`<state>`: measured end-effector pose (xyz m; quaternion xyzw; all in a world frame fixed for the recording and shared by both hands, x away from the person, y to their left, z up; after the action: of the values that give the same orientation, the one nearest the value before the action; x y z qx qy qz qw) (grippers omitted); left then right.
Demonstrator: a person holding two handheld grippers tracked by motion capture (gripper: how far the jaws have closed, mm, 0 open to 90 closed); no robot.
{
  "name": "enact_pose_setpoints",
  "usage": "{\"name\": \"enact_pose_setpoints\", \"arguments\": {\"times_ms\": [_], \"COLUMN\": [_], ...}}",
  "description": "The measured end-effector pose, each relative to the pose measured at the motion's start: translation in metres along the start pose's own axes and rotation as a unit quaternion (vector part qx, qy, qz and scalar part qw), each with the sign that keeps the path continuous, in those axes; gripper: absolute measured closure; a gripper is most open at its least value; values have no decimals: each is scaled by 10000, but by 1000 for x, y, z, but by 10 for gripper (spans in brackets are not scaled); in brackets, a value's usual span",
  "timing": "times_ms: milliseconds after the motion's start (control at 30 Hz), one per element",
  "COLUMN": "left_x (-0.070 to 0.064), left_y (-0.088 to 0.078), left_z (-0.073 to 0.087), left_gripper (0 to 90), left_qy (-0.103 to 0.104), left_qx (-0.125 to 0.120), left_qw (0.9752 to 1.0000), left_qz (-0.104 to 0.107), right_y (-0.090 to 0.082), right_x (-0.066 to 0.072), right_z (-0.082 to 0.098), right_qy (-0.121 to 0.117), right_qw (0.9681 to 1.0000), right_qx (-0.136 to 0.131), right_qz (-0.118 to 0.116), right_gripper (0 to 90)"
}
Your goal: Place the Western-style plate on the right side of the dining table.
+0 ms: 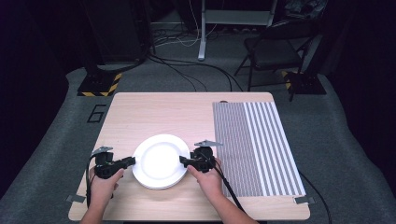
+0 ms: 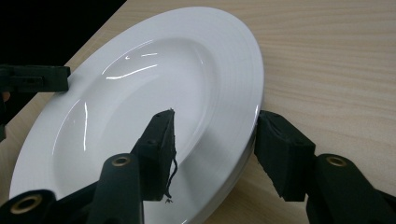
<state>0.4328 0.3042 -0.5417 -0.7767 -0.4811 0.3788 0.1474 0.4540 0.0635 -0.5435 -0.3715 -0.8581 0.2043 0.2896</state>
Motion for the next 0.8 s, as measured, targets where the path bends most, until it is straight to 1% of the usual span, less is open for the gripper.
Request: {"name": "enact_pose_setpoints", "arguments": {"times_ms": [67, 133, 267, 333, 400, 467, 500, 533, 633, 700, 733, 800], "left_x": [0, 0, 0, 0, 0, 0, 1, 1, 1, 1, 2, 2], "left_y": [0, 0, 0, 0, 0, 1, 1, 0, 0, 0, 0, 0], "left_z": [0, 0, 0, 0, 0, 0, 0, 0, 1, 0, 1, 1], "left_gripper": [738, 738, 738, 738, 739, 740, 739, 738, 737, 738, 737, 738], "left_qy": [-3, 6, 12, -2, 39, -30, -38, -44, -10, -28, 11, 1], "left_qx": [16, 7, -13, -17, 8, -15, -22, 1, 22, 6, 21, 22], "left_qw": [10000, 10000, 10000, 10000, 10000, 10000, 10000, 10000, 10000, 10000, 10000, 10000], "left_qz": [4, -6, -6, -11, -29, -17, -5, 4, 7, 12, 21, 28], "right_y": [0, 2, 4, 3, -1, -3, -4, -4, -4, -5, -5, -7], "right_x": [-1, -1, -2, -1, -1, -1, -1, -2, -3, -4, -4, -5], "right_z": [0, 2, 3, 2, -3, -7, -8, -8, -8, -7, -6, -5], "right_qy": [68, 159, 193, 279, 304, 435, 632, 688, 720, 746, 758, 790], "right_qw": [10000, 9999, 9998, 9996, 9994, 9988, 9976, 9972, 9969, 9967, 9965, 9961], "right_qx": [9, 49, 59, 3, -139, -232, -228, -215, -166, -143, -123, -108], "right_qz": [3, 31, 60, 44, 36, -38, -170, -200, -254, -301, -331, -375], "right_gripper": [494, 490, 487, 488, 490, 490, 493, 495, 515, 523, 536, 554]}}
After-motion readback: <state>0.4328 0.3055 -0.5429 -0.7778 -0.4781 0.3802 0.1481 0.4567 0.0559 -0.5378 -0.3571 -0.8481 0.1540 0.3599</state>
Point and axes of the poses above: each handheld gripper's, and its own axes: y roughly forward along the jaws, z roughly out of its underside, x roughly to its left, the point moved 9 cm from there along y, roughly forward along the jaws, and after that the axes turned 3 degrees about -y, right-handed, at the moved point
